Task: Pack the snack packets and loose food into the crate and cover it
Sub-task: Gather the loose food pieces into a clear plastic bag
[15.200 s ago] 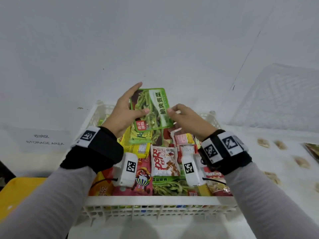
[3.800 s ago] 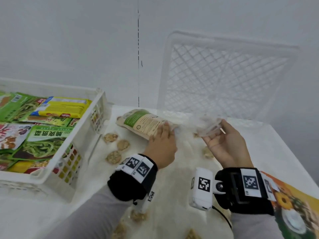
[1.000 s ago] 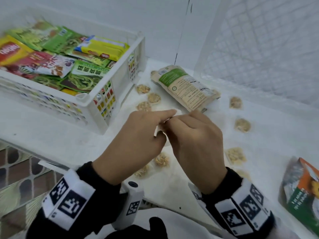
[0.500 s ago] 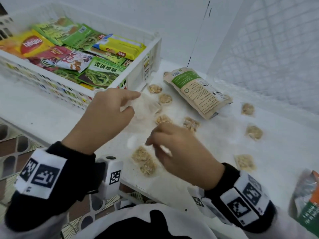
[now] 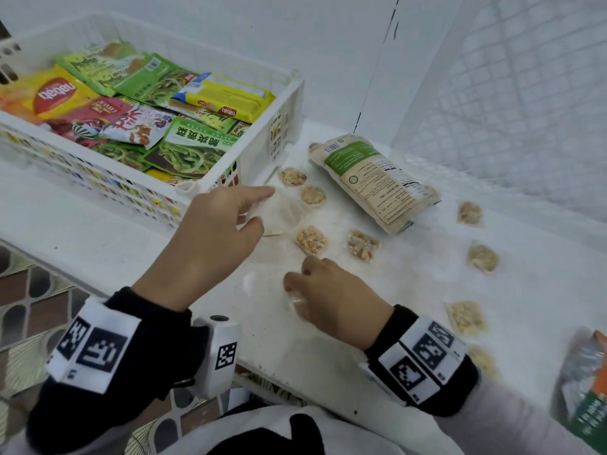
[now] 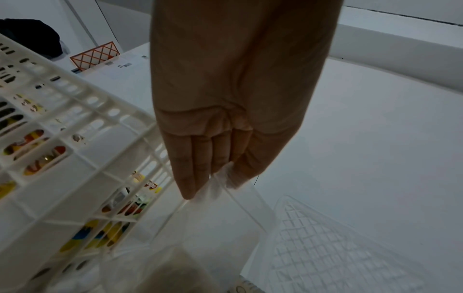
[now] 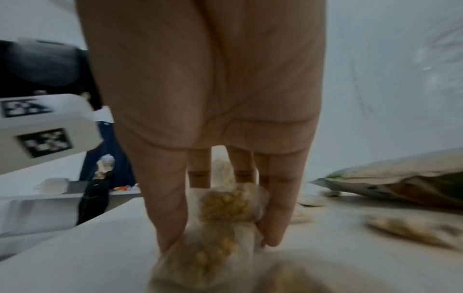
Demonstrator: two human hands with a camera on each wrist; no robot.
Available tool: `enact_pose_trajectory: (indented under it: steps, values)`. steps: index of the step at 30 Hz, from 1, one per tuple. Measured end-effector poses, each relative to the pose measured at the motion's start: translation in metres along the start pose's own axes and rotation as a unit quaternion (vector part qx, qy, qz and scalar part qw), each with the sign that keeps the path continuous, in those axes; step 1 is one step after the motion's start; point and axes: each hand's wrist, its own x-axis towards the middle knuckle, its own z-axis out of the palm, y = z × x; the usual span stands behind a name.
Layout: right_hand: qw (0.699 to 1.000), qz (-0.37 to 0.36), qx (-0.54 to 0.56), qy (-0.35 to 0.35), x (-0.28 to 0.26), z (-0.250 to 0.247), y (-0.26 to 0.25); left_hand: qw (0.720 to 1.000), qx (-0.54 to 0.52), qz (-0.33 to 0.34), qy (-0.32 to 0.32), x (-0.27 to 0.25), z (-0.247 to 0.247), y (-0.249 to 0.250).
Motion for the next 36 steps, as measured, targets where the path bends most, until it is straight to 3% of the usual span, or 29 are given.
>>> enact_pose_trajectory:
  steps: [4, 7, 9, 11, 13, 19, 22, 24, 26, 29, 31, 33, 36]
  values:
    - [0.992, 0.043, 0.096, 0.068, -0.012, -0.016, 0.023, 1.0, -0.005, -0.003, -0.018, 0.001, 0.007, 0.003]
    - [0.97, 0.091, 0.122, 0.192, -0.022, -0.031, 0.034, 1.0, -0.01, -0.002, -0.028, 0.002, 0.013, 0.006]
    - [0.924, 0.095, 0.176, 0.325, -0.03, -0.043, 0.035, 1.0, -0.003, 0.005, -0.031, 0.003, 0.016, 0.008]
    - [0.864, 0.056, 0.23, 0.444, -0.038, -0.056, 0.03, 0.999, 0.012, 0.016, -0.03, 0.004, 0.019, 0.012]
    - [0.834, 0.002, 0.248, 0.493, -0.041, -0.063, 0.018, 0.999, 0.029, 0.025, -0.029, 0.005, 0.023, 0.016]
    - [0.835, -0.056, 0.245, 0.489, -0.028, -0.052, 0.007, 0.999, -0.001, 0.041, -0.034, 0.002, 0.029, 0.034]
    - [0.859, -0.061, 0.174, 0.477, -0.019, -0.049, 0.007, 0.998, -0.041, 0.032, -0.043, 0.001, 0.03, 0.036]
    - [0.887, -0.027, 0.103, 0.45, -0.014, -0.047, 0.006, 0.998, -0.05, 0.025, -0.041, 0.0, 0.031, 0.036]
    - [0.919, 0.011, 0.032, 0.393, -0.01, -0.047, 0.004, 0.996, -0.061, 0.039, -0.052, -0.001, 0.032, 0.038]
    - [0.965, 0.057, -0.064, 0.249, -0.002, -0.052, -0.002, 0.995, -0.051, 0.063, -0.049, 0.0, 0.032, 0.037]
    - [0.982, 0.029, -0.026, 0.185, 0.004, -0.059, -0.001, 0.998, -0.035, 0.043, -0.023, 0.006, 0.029, 0.03]
    - [0.966, -0.011, 0.149, 0.209, 0.008, -0.074, 0.002, 0.999, -0.002, 0.029, -0.013, 0.011, 0.023, 0.019]
    - [0.878, -0.013, 0.317, 0.358, 0.024, -0.094, 0.015, 1.0, -0.005, -0.003, -0.022, 0.017, 0.009, 0.004]
